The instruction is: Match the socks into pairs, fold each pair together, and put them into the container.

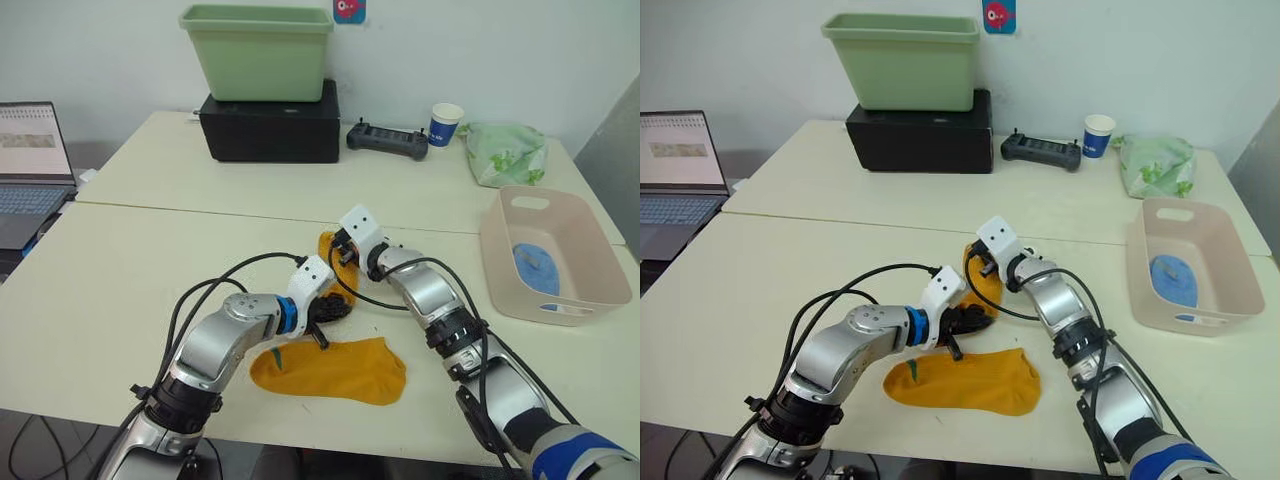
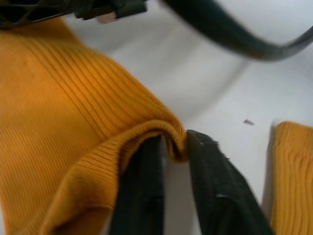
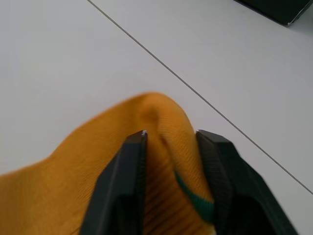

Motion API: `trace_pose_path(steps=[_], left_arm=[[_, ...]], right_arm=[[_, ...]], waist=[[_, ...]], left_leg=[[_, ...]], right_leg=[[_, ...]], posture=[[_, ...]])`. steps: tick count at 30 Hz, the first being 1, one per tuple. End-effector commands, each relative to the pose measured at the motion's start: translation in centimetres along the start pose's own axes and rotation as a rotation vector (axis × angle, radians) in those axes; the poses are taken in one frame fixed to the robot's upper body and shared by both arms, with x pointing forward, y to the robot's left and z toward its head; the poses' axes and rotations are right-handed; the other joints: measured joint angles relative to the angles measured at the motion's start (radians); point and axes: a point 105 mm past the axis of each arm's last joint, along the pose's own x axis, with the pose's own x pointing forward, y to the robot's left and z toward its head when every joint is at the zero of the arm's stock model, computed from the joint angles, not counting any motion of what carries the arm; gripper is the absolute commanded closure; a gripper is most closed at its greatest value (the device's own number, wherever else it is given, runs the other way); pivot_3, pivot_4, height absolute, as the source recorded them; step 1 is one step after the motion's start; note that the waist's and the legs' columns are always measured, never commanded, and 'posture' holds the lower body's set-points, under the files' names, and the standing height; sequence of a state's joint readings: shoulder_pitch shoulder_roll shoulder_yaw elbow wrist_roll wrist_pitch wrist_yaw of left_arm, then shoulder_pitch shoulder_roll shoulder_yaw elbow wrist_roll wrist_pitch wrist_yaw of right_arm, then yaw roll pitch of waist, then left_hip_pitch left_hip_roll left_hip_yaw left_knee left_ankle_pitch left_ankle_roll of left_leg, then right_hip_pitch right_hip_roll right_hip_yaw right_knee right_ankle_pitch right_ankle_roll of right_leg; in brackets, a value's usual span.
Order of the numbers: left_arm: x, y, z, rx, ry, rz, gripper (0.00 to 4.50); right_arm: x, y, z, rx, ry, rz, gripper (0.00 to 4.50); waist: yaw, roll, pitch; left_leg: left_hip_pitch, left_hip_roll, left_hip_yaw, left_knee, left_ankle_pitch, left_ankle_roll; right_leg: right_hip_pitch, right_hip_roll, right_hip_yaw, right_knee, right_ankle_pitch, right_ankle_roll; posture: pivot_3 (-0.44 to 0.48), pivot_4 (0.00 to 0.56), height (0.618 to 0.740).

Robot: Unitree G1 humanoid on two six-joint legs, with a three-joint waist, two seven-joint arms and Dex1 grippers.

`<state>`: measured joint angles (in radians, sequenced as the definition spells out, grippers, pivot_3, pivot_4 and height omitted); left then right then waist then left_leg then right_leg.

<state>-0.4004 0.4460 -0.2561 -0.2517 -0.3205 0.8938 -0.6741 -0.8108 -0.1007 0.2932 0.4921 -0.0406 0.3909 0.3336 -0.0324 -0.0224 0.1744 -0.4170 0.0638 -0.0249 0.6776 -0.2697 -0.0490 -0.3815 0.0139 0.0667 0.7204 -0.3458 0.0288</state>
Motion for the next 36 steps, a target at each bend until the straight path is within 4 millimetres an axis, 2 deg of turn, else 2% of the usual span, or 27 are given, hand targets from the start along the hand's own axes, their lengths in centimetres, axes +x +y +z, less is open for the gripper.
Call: trace_pose_path(steps=[1, 4, 6, 9, 12, 14, 16, 18, 20, 22, 29, 33, 36], left_arm=[[-1.2, -0.2, 1.7, 0.031, -0.068, 0.020, 2.60], [-3.5, -0.6, 3.1, 0.030, -0.120, 0.024, 1.60], [-4.6, -0.6, 3.5, 0.018, -0.137, 0.028, 1.02], [-5.8, -0.4, 3.7, 0.000, -0.142, 0.020, 0.05], [-7.2, 0.7, 3.6, -0.018, -0.134, 0.019, 0.01], [-8.0, 2.3, 3.7, -0.006, -0.131, 0.060, 0.01], [-8.8, 3.5, 4.4, 0.003, -0.150, 0.077, 0.01], [-9.5, 3.0, 4.8, 0.000, -0.151, -0.007, 0.01], [-10.1, 1.3, 4.3, -0.018, -0.110, -0.151, 0.01], [-10.0, 0.3, 3.5, -0.007, -0.073, -0.204, 0.01], [-8.7, -1.0, 1.1, 0.007, 0.016, -0.225, 0.01], [-9.4, -0.7, 1.7, -0.006, -0.011, -0.221, 0.01], [-10.1, -1.4, 1.3, -0.005, 0.016, -0.283, 0.01]], right_arm=[[-0.9, -0.8, 2.6, -0.021, -0.105, -0.014, 1.63], [-3.0, -1.5, 4.4, 0.001, -0.189, -0.026, 0.51], [-4.1, -1.5, 4.8, 0.024, -0.218, -0.026, 0.00], [-5.6, -0.9, 5.0, 0.051, -0.254, 0.009, 0.00], [-7.2, -0.1, 4.9, 0.036, -0.279, 0.051, 0.00], [-8.2, 0.5, 4.4, 0.026, -0.274, 0.084, 0.00], [-9.2, 2.0, 3.8, 0.010, -0.264, 0.175, 0.00], [-10.0, 3.4, 3.1, -0.001, -0.245, 0.250, 0.00], [-10.5, 4.1, 2.3, -0.024, -0.216, 0.269, 0.00], [-10.6, 4.3, 2.0, -0.024, -0.203, 0.270, 0.00], [-10.6, 4.7, 1.8, -0.029, -0.185, 0.265, 0.00], [-10.9, 4.7, 2.0, -0.049, -0.187, 0.273, 0.00], [-10.9, 4.6, 1.9, -0.055, -0.182, 0.269, 0.00]], waist=[[0.000, 0.000, 0.000], [0.000, 0.000, 0.000], [0.001, 0.000, 0.000], [0.001, 0.000, 0.000], [0.000, 0.000, 0.000], [0.001, 0.000, 0.000], [0.001, 0.000, 0.000], [0.001, 0.000, 0.000], [0.000, 0.000, 0.000], [-0.002, 0.000, 0.001], [0.001, 0.000, 0.001], [0.001, 0.000, 0.001], [0.001, 0.000, 0.001]], left_leg=[[0.000, 0.000, 0.000, 0.000, 0.000, 0.000], [0.000, 0.000, 0.000, 0.000, 0.001, -0.002], [-0.001, 0.000, -0.001, 0.000, 0.001, -0.003], [0.001, 0.000, -0.001, 0.000, 0.002, -0.003], [0.001, 0.000, -0.002, 0.000, 0.002, -0.003], [0.001, 0.000, -0.002, -0.001, 0.002, -0.003], [0.001, 0.000, -0.001, -0.001, 0.002, -0.003], [0.001, 0.000, -0.002, -0.001, 0.002, -0.003], [0.000, 0.000, -0.001, -0.001, 0.002, -0.003], [0.000, 0.000, -0.001, -0.001, 0.002, -0.003], [0.001, 0.000, -0.001, -0.001, 0.001, -0.003], [0.001, 0.000, -0.001, -0.001, 0.001, -0.003], [0.000, 0.000, -0.001, -0.001, 0.001, -0.003]], right_leg=[[0.000, 0.000, 0.000, 0.000, 0.000, 0.000], [0.000, -0.001, 0.000, 0.000, 0.000, 0.000], [0.000, -0.001, -0.001, 0.000, 0.000, 0.000], [0.002, 0.000, -0.002, 0.000, 0.000, 0.000], [0.002, 0.000, -0.002, 0.000, 0.000, 0.000], [0.002, 0.000, -0.002, 0.000, 0.000, 0.000], [0.002, 0.000, -0.002, 0.000, 0.000, 0.000], [0.002, 0.000, -0.003, 0.000, 0.000, 0.000], [0.002, 0.000, -0.002, -0.001, 0.000, 0.000], [0.001, 0.000, -0.001, -0.002, 0.000, 0.000], [0.002, 0.000, -0.002, -0.001, 0.000, 0.000], [0.002, 0.000, -0.001, -0.001, 0.000, 0.000], [0.001, 0.000, -0.002, -0.001, 0.000, 0.000]], posture=[[0.000, 0.150, 0.696], [0.000, 0.150, 0.696], [0.000, 0.150, 0.696], [0.000, 0.150, 0.696], [0.000, 0.150, 0.696], [0.000, 0.150, 0.696], [0.000, 0.150, 0.696], [0.000, 0.150, 0.696], [0.000, 0.150, 0.696], [0.000, 0.150, 0.696], [0.000, 0.150, 0.696], [0.000, 0.150, 0.696], [0.000, 0.150, 0.696]])
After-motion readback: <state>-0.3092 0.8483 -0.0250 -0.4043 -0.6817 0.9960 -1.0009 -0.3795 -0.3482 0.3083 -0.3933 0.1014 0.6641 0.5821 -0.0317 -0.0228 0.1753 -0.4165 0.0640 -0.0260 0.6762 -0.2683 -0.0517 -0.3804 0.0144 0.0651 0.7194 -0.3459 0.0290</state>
